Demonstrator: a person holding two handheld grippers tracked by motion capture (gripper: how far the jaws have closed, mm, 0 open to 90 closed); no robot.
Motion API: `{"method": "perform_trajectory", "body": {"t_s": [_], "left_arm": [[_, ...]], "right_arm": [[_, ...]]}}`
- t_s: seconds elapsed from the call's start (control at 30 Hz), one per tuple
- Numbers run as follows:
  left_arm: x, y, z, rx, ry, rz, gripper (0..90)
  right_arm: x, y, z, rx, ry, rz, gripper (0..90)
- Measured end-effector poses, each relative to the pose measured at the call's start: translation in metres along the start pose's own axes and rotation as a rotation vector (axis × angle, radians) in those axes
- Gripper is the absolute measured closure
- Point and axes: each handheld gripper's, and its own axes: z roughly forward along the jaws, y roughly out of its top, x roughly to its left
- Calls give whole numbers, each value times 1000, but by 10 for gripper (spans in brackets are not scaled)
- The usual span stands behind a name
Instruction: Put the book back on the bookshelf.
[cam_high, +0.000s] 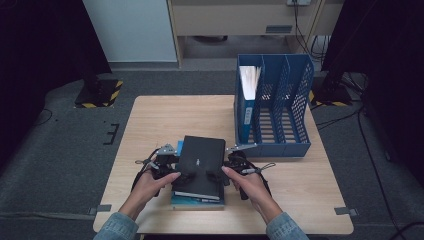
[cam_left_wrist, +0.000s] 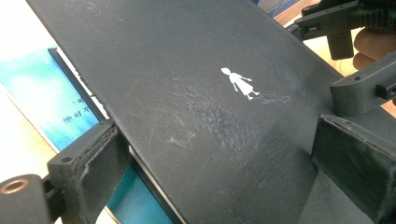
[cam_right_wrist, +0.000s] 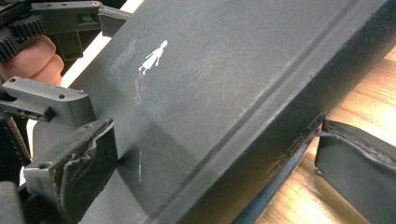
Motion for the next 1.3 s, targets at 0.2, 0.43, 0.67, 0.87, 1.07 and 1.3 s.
{"method": "perform_trajectory", "body": {"t_s": [0.2,0.43,0.67,0.87,1.07,1.3], "left_arm": [[0,0,0,1,2,2,40],[0,0,0,3,0,2,41],[-1,1,0,9,2,1,45],[-9,0,-1,30,-2,10,46],[-19,-7,-4,20,-8,10,45],[-16,-5,-2,24,-14,5,39]], "right_arm": [[-3,0,1,2,15,19,0],[-8,1,4,4,40,57,0],[-6,1,4,5,33,58,3],[-2,-3,0,20,26,60,3],[4,-14,-7,18,25,66,3],[1,-17,-6,8,54,79,1]]}}
